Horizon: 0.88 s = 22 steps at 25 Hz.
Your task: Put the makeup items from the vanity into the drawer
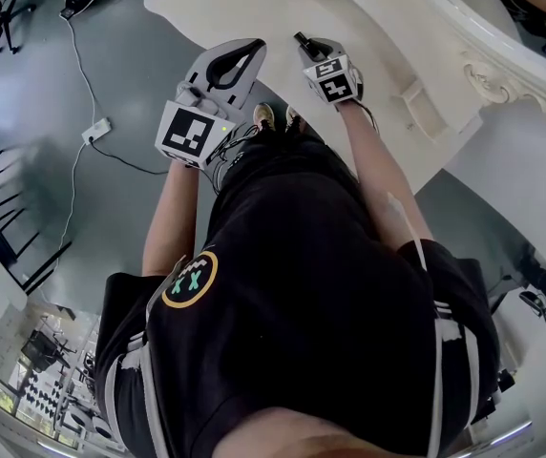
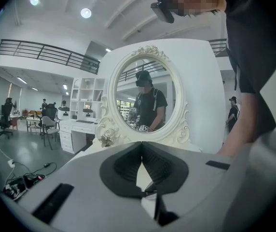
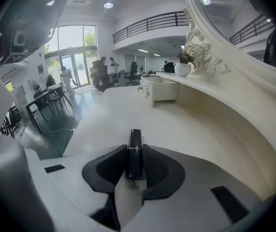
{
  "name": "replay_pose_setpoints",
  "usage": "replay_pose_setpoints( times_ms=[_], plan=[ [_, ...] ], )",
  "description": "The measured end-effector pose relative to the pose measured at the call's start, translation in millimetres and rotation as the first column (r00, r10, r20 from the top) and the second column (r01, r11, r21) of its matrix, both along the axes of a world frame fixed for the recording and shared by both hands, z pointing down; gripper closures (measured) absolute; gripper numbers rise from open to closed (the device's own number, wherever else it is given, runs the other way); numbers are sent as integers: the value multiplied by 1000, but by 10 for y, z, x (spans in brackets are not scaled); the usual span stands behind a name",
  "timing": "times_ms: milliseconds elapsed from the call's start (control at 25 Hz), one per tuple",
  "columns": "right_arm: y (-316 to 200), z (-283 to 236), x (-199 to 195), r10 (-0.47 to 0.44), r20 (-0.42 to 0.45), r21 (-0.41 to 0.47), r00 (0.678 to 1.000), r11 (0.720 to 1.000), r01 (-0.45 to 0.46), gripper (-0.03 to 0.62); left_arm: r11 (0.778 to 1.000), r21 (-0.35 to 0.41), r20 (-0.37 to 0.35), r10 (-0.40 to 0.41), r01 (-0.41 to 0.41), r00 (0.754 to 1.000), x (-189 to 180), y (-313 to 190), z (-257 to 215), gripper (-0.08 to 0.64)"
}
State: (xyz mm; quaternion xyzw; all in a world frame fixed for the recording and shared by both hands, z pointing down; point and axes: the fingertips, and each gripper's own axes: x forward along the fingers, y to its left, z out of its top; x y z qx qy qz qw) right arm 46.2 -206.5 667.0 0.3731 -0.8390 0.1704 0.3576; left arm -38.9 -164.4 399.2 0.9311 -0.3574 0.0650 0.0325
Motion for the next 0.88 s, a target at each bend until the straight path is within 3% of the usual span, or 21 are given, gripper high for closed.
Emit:
replay_pose_setpoints(
  times_ms=[440, 680, 880],
  plan=[
    [-130, -244, -54, -10, 14, 48, 1000, 999, 9, 474, 1000, 8, 2, 0, 0, 1000, -4, 22, 11, 540],
    [-321, -605, -172, -42, 66, 116, 997, 993, 34, 476, 999, 16, 44, -50, 49, 998, -66, -104, -11, 540],
    [-430, -845, -297, -97, 95, 162, 991, 983, 81, 476, 995, 35, 30, -91, 90, 995, -182, -303, 69, 540]
  ],
)
